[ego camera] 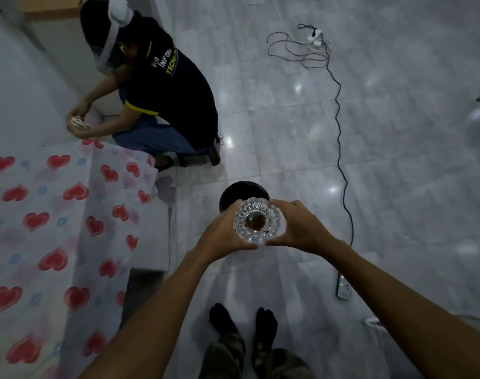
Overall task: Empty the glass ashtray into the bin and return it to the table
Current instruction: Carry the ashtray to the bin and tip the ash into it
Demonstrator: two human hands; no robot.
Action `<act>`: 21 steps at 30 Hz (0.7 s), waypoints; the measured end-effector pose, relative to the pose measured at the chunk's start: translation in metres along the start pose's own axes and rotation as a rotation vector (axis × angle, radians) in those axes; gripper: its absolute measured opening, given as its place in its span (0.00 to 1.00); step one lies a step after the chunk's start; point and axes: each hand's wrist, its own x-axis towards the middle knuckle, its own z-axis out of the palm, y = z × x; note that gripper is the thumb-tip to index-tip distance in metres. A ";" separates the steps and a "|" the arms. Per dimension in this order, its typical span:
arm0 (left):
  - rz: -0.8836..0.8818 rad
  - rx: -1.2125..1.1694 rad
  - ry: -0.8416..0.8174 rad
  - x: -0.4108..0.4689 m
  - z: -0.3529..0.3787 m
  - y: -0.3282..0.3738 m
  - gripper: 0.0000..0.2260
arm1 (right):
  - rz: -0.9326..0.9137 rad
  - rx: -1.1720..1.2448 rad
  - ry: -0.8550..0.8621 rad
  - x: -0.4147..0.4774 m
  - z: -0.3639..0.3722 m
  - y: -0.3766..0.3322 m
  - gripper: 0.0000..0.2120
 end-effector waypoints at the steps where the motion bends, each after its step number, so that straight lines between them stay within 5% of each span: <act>1: 0.004 0.002 -0.016 0.005 -0.001 -0.003 0.47 | 0.008 0.002 -0.002 0.005 0.002 0.003 0.46; 21: -0.115 0.028 -0.133 0.202 0.122 -0.266 0.59 | 0.078 0.107 -0.018 0.202 0.208 0.192 0.47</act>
